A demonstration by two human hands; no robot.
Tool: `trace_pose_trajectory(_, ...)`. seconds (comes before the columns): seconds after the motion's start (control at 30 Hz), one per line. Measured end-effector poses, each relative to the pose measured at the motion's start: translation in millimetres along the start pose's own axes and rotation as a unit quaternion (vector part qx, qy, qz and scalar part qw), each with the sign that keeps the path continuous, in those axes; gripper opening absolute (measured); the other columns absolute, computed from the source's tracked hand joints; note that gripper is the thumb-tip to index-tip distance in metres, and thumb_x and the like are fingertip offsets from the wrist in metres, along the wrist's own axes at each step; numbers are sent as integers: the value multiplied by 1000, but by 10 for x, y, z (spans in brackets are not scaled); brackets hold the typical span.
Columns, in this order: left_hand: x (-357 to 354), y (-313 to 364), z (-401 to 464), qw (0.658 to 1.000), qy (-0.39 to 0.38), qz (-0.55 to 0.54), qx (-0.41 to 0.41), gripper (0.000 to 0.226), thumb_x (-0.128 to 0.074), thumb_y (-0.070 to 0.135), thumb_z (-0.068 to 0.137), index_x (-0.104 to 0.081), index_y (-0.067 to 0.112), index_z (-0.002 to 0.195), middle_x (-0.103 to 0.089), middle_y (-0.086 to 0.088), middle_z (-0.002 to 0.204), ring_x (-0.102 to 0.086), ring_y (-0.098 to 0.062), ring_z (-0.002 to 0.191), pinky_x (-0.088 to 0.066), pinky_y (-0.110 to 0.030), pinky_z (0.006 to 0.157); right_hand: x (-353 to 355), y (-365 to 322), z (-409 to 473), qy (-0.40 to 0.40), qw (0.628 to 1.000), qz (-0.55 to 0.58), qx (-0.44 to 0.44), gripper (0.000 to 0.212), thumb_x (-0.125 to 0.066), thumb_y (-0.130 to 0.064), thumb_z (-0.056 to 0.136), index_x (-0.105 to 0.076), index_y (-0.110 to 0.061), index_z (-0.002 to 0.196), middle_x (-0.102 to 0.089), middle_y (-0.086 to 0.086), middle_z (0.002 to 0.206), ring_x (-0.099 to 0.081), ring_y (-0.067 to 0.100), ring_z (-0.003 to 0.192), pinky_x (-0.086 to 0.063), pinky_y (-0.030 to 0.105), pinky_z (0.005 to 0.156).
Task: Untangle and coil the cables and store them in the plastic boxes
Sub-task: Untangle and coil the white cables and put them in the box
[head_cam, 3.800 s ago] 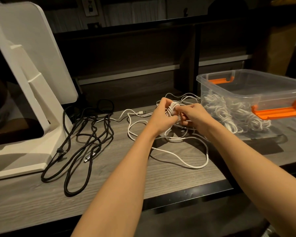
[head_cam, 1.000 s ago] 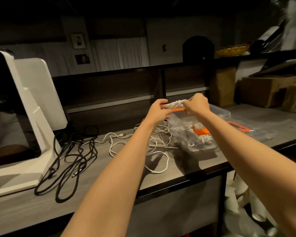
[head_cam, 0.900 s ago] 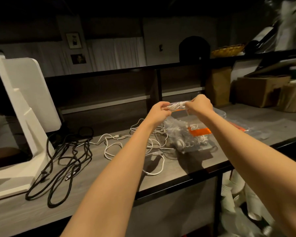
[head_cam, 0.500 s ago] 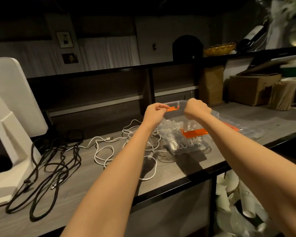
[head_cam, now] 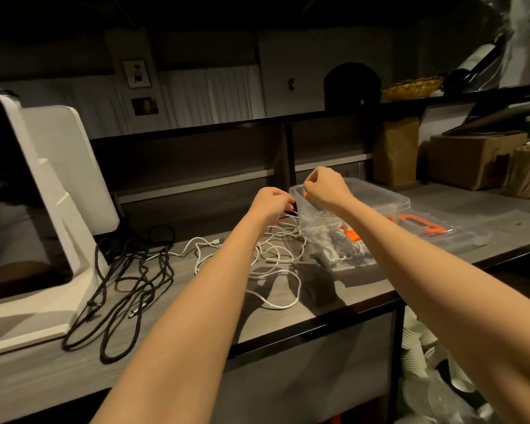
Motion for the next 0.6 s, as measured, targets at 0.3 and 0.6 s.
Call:
trace_pose_trajectory(0.3, 331, -307, -153, 997, -26, -6, 68, 14, -49, 8, 99, -62, 6, 93, -59, -6, 74, -55, -13, 57, -41, -16, 41, -541, -353, -117, -150, 986, -71, 17, 28, -46, -6, 94, -64, 3, 112, -67, 20, 108, -64, 32, 100, -53, 39, 88)
trace_pose_trajectory(0.6, 77, -590, -113, 982, -141, 105, 73, 23, -48, 7, 99, -65, 0, 113, -69, -14, 105, -63, -16, 86, -48, -21, 66, -864, -10, -263, -295, 927, -233, 9, 23, -40, -1, 96, -58, 3, 110, -52, 12, 84, -52, 25, 82, -44, 29, 62)
Point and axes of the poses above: each hand's wrist, its own z-axis towards the middle knuckle, its own x-axis out of the back of the hand, y = z × x, the point moved 6 cm from there along z, towards the middle knuckle
